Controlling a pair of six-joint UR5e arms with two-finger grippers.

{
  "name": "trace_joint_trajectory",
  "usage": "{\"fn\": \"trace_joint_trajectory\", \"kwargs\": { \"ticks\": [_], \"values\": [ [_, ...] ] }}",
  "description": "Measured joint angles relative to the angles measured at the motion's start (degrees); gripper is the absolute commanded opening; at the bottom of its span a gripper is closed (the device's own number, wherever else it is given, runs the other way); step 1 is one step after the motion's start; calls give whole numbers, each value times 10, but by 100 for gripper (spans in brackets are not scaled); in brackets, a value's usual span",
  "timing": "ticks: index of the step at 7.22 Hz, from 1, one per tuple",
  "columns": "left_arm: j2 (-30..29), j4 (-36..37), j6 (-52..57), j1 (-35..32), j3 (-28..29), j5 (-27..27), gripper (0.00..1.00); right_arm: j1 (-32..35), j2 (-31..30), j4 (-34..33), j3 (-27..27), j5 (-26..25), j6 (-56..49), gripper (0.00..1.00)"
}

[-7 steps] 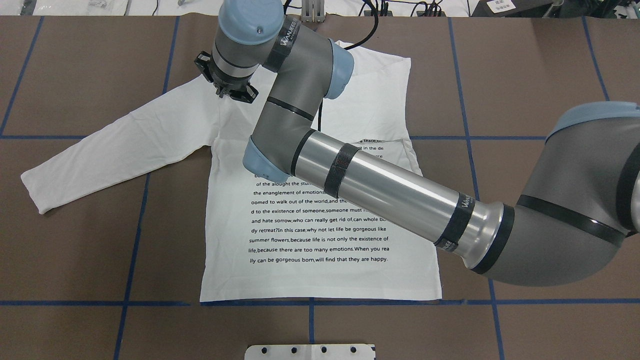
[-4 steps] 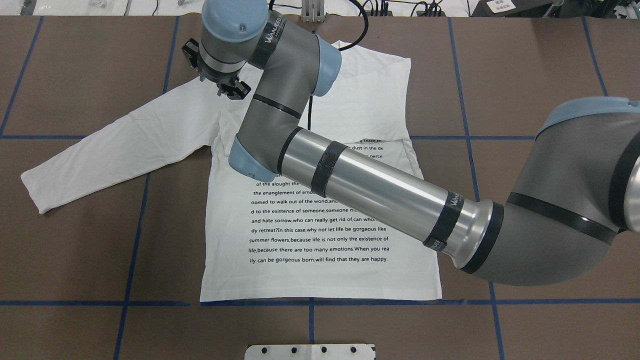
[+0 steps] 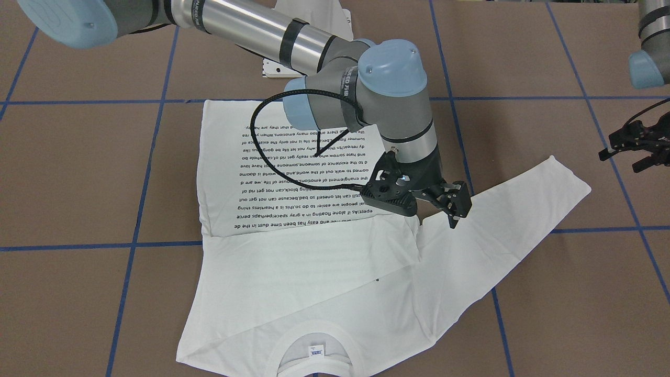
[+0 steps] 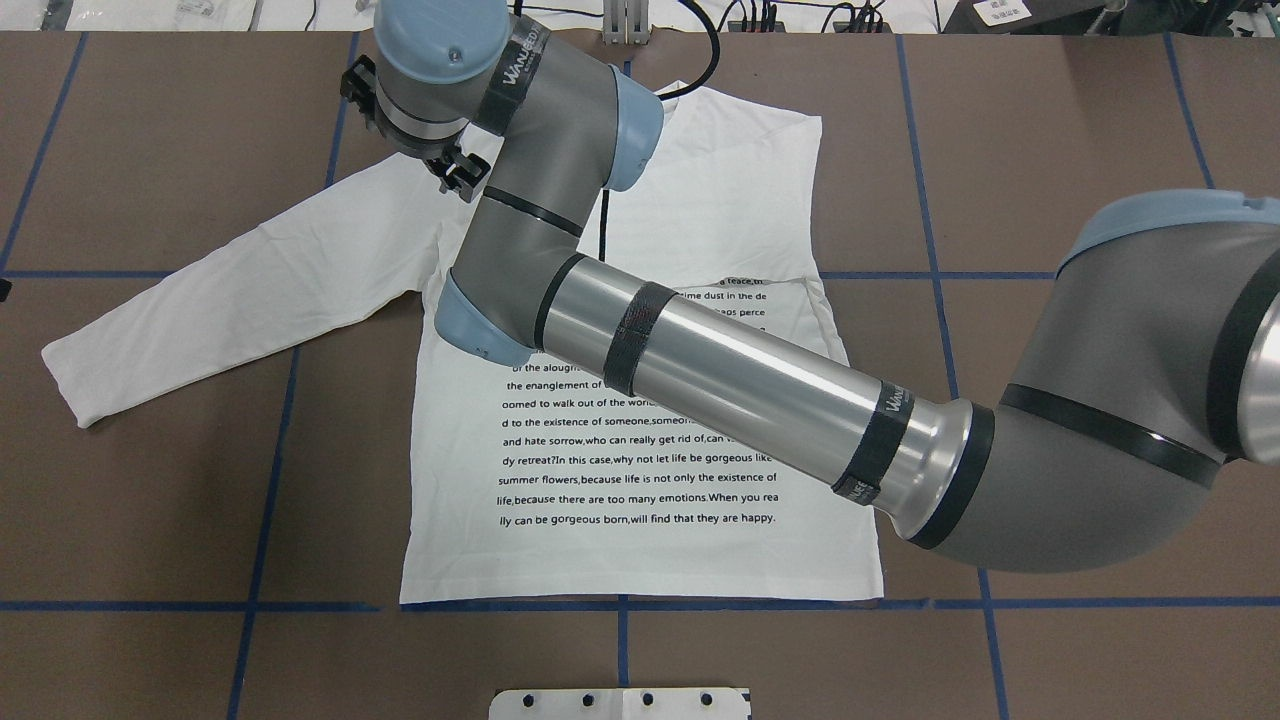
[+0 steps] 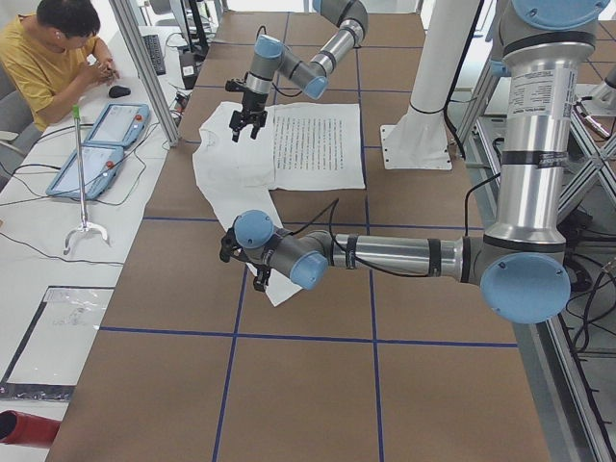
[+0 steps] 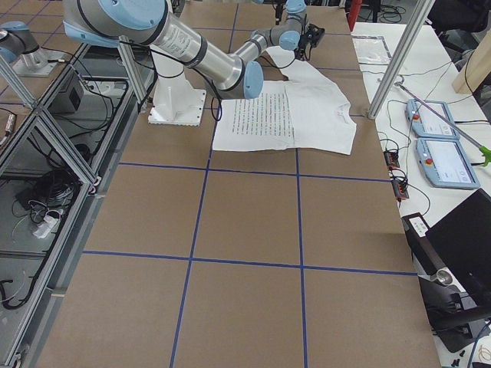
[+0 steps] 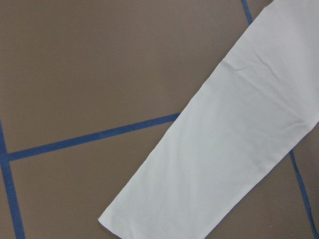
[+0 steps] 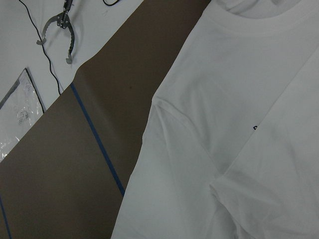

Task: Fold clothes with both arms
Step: 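Release the sleeve and raise the right gripper while the left gripper grasps the other cuff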

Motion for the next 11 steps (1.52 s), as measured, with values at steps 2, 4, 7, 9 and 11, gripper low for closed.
{"fn": "trace_joint_trajectory", "kwargs": {
  "ticks": [2,4,7,9,11],
  "values": [
    [-8,-9,-6,15,41,9,87,6,-53,-34,74,0,-17,99],
    [-22,-11,-7,34,70,19,86,7,-66,-41,92,-1,-23,99],
    [-30,-20,-9,47,93,45,79,6,-69,-42,97,-2,-24,99],
    [-32,-21,-9,59,100,48,74,6,-73,-42,99,-2,-24,99],
    [-33,-21,-8,70,102,48,44,6,-78,-42,104,-2,-24,99]
  ]
}}
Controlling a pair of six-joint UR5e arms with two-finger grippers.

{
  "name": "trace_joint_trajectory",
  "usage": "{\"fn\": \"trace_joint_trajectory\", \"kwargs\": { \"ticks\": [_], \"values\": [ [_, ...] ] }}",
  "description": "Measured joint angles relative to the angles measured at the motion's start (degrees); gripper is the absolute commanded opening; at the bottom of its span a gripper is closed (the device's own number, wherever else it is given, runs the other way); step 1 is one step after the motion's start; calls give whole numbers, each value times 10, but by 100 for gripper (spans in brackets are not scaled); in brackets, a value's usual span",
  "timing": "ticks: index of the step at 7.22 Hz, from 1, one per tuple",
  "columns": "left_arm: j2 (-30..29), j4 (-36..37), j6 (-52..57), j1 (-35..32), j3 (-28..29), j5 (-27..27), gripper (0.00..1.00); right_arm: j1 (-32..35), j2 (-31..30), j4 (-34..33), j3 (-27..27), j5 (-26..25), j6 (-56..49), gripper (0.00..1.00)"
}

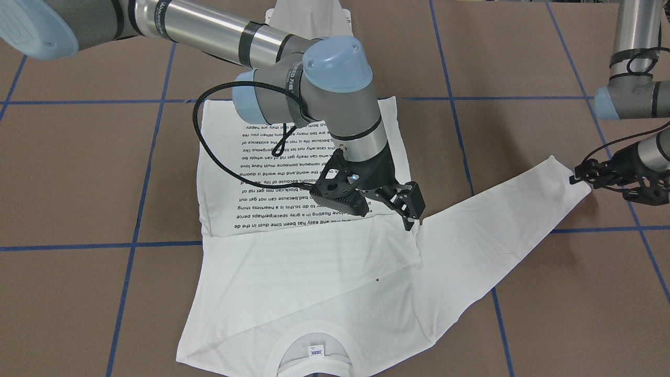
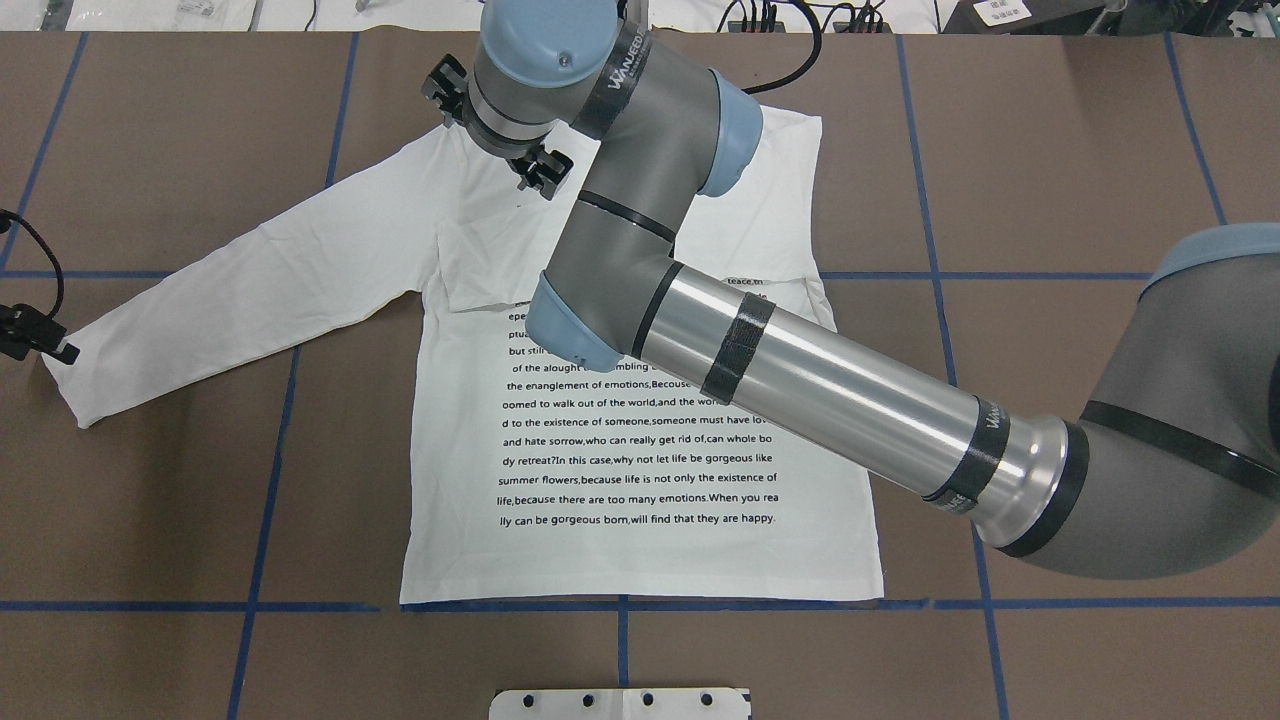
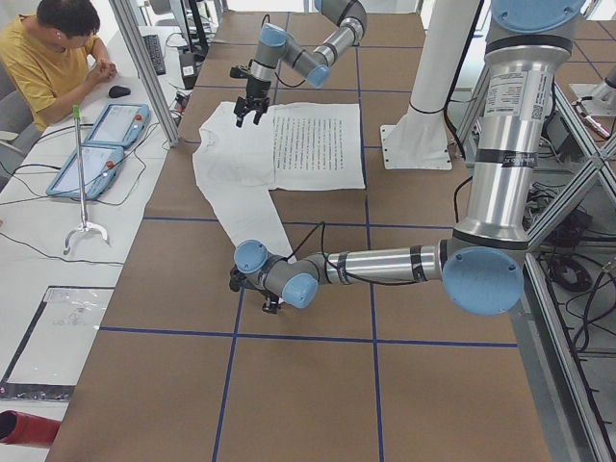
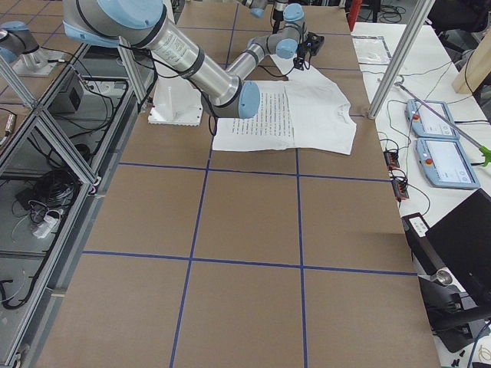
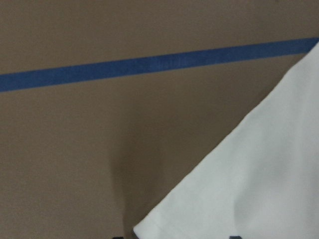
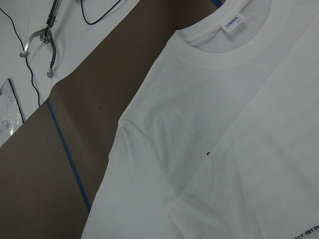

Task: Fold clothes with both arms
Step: 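Release the sleeve and raise the right gripper while the left gripper grasps the other cuff, then fold the grasped sleeve across the shirt body with the left gripper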

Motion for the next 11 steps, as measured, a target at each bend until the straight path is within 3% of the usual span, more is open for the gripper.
{"fn": "trace_joint_trajectory", "kwargs": {
  "ticks": [1,2,4,6,8,10,11],
  "values": [
    [0,0,1,2,0,0,5,2,-20,-4,25,2,0,99],
    [-1,0,1,2,0,0,0,9,-54,-13,68,7,-6,99],
    [-1,-1,4,3,-2,0,0,41,-118,-44,141,47,-41,99],
    [-6,1,5,2,-14,-3,0,105,-226,-55,232,122,-124,100],
    [-12,7,-20,2,-70,-41,0,191,-341,-56,301,210,-241,100],
    [-33,4,-135,3,-144,-68,0,255,-442,-56,335,255,-378,100],
    [-71,2,-214,11,-167,-72,0,277,-477,-55,339,261,-438,100]
  ]
}}
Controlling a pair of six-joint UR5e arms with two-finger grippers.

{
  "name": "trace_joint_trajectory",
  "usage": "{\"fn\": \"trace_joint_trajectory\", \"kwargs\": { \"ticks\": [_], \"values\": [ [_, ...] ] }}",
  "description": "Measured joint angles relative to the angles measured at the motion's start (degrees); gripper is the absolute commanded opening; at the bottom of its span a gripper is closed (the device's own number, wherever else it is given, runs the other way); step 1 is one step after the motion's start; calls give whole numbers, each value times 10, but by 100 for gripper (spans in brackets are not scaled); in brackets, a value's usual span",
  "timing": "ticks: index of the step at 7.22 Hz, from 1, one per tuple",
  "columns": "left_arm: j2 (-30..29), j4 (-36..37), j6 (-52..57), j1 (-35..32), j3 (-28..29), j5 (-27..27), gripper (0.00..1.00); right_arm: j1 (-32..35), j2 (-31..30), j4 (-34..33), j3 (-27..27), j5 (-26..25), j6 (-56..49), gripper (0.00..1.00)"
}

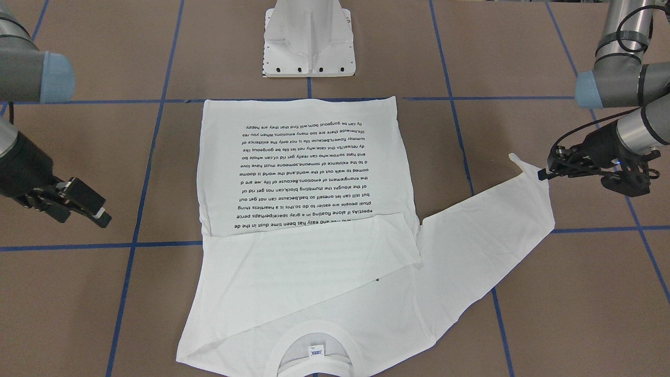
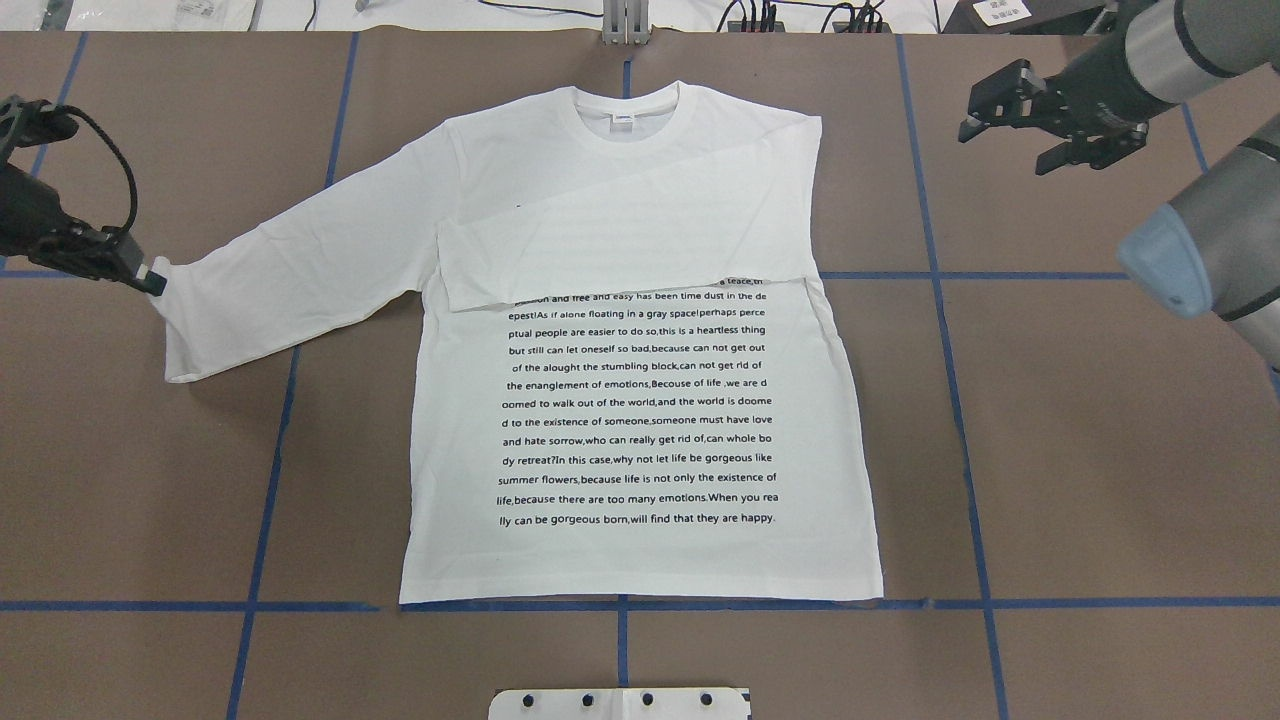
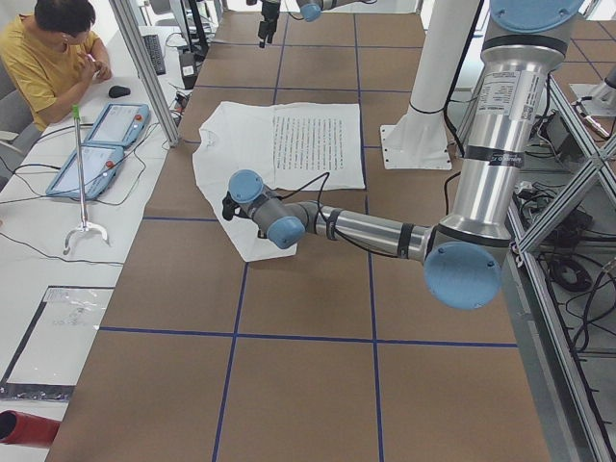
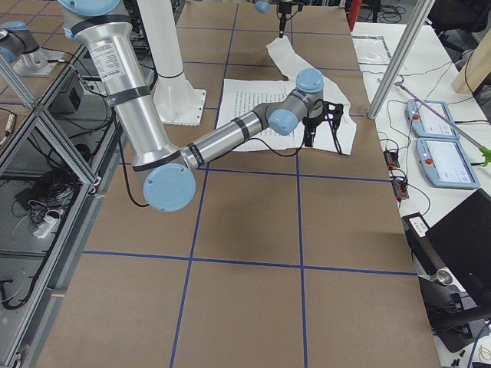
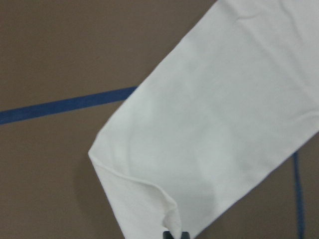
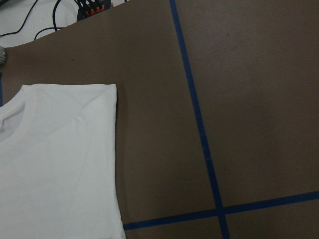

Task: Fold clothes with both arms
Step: 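Fold the grasped sleeve across the shirt body with the left gripper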

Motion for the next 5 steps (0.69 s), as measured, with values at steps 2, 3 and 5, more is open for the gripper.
{"fn": "trace_joint_trajectory", "kwargs": {
  "ticks": [2,3,5],
  "values": [
    [-126,-2,-198,77,-10,13,0,32,-47,0,0,3,-87,100],
    [-186,-1,-280,120,-8,37,0,45,-59,0,-4,3,-112,100],
    [-281,-11,-364,203,4,133,0,58,-76,2,-11,6,-149,100]
  ]
}}
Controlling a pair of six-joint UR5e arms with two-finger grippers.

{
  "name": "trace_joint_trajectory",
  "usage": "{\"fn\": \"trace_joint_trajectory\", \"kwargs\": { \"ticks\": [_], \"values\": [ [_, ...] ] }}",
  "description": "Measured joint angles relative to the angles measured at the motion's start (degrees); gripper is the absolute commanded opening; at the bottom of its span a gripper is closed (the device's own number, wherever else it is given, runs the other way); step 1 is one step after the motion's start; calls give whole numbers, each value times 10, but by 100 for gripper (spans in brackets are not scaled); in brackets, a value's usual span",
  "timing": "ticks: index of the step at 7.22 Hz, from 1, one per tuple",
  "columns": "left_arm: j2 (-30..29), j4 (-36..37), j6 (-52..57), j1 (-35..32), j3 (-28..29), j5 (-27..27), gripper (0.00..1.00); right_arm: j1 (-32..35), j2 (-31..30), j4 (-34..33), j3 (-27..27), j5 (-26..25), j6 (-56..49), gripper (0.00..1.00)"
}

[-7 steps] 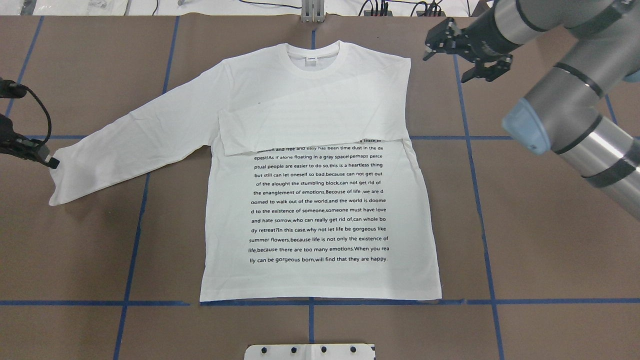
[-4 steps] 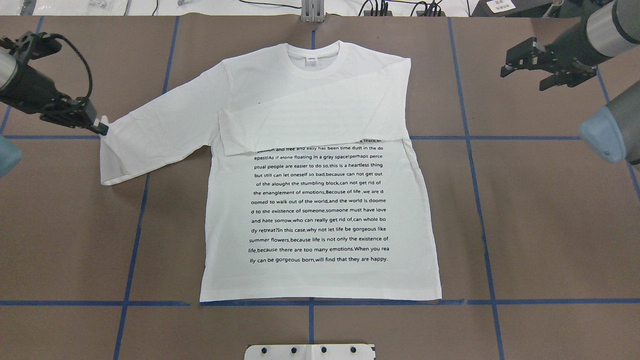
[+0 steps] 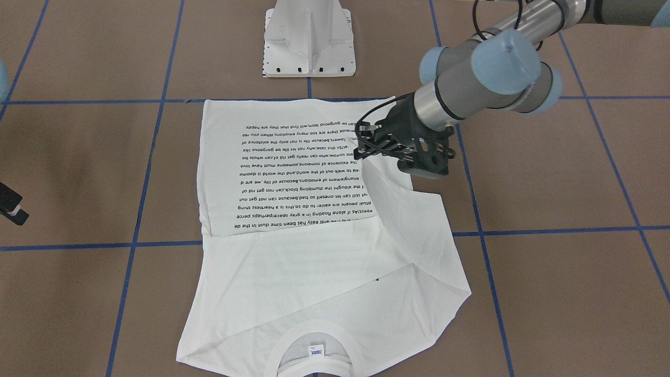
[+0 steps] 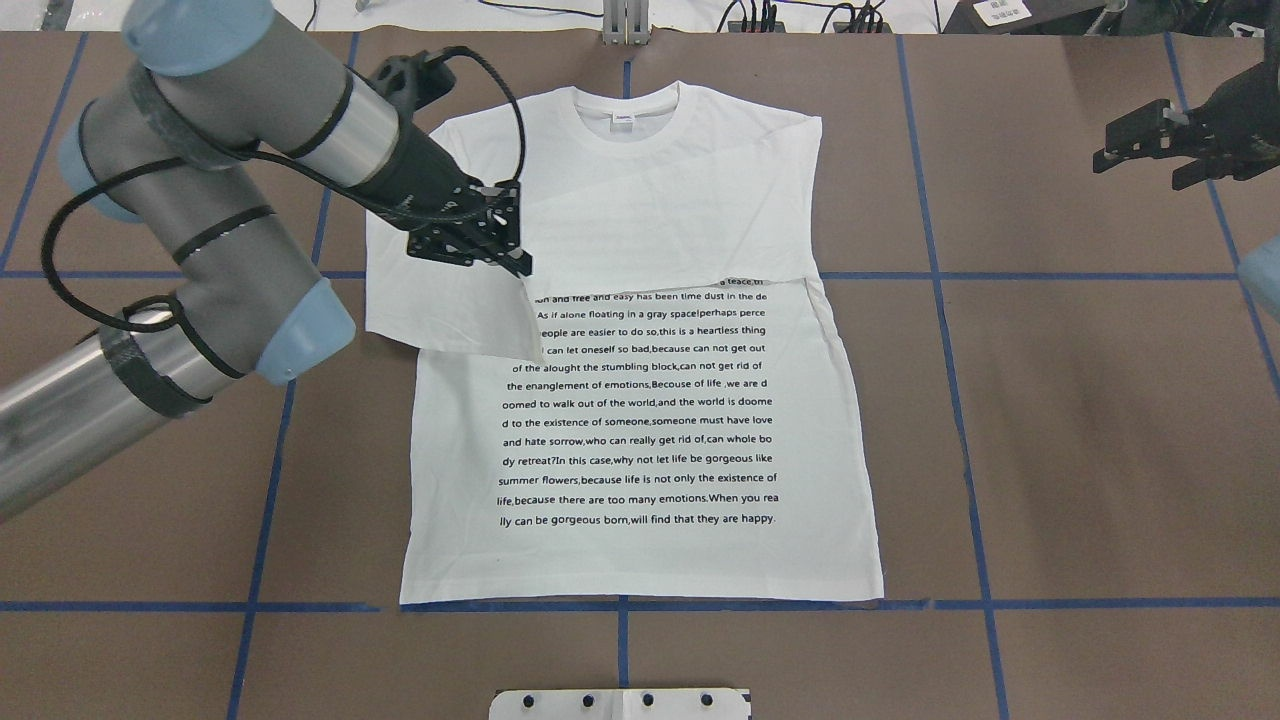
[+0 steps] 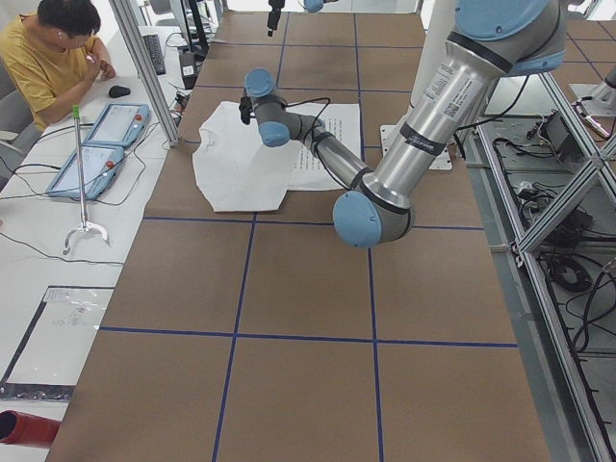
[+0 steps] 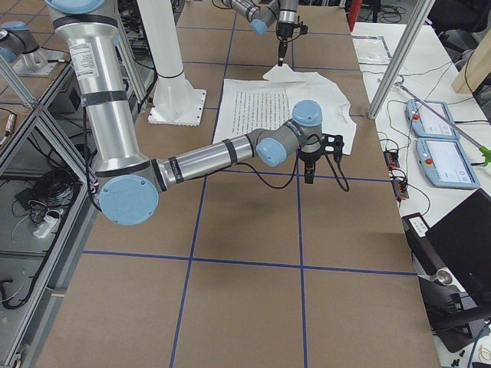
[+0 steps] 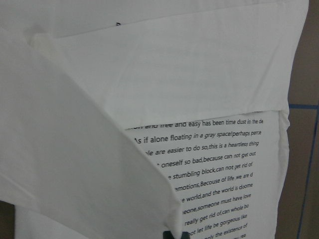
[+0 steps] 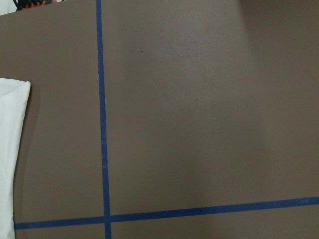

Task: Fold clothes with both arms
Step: 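Fold the grasped sleeve across the shirt body with the left gripper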

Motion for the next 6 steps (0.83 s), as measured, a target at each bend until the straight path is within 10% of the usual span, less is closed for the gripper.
{"fn": "trace_joint_trajectory", "kwargs": {
  "ticks": [5,6],
  "values": [
    [-242,-153,-64,173,307,297,0,11,-37,5,0,41,-24,100],
    [-247,-158,-65,178,319,311,38,11,-41,5,0,47,-24,100]
  ]
}}
